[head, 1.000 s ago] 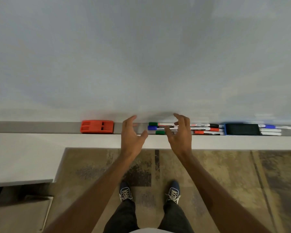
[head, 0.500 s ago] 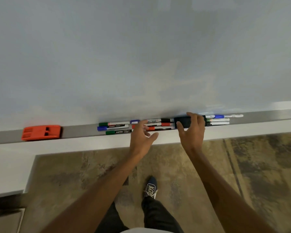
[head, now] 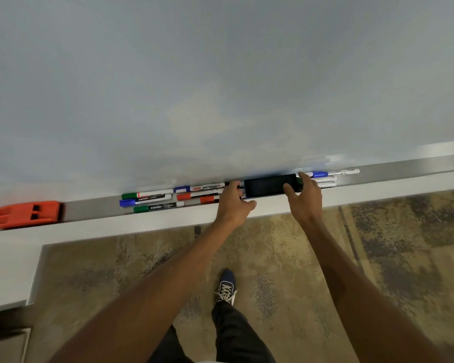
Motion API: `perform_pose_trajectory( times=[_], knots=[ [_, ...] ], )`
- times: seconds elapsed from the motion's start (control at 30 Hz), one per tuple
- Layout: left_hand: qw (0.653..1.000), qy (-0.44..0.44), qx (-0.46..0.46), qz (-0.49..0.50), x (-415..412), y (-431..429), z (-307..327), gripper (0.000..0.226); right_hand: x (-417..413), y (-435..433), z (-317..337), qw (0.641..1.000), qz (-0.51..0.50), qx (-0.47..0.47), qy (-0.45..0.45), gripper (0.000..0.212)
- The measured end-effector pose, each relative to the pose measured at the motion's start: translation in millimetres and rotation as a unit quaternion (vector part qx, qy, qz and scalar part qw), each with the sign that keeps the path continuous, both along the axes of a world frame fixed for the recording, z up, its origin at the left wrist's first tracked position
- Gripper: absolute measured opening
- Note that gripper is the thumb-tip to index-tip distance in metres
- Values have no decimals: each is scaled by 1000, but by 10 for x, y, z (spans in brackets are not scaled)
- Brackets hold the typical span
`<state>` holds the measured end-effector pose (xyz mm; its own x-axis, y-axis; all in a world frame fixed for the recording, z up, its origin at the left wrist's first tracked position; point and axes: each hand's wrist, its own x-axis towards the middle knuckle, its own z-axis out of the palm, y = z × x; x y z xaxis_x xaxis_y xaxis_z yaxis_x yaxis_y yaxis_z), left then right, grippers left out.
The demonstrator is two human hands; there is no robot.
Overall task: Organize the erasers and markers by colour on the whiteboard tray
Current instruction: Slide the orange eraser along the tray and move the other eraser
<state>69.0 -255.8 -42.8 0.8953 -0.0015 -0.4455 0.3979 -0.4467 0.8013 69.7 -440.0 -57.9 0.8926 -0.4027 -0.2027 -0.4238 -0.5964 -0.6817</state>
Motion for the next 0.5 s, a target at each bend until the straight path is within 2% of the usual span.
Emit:
perform_pose_trajectory(
  times=[0.23,0.5],
  knots=[
    [1000,-4,7,2,39,-82,-27,54,39,1,24,999,-10,35,-2,51],
    [999,-49,-2,18,-56,85,42,50,-67,23,116,991,23,127,-28,64]
  ],
)
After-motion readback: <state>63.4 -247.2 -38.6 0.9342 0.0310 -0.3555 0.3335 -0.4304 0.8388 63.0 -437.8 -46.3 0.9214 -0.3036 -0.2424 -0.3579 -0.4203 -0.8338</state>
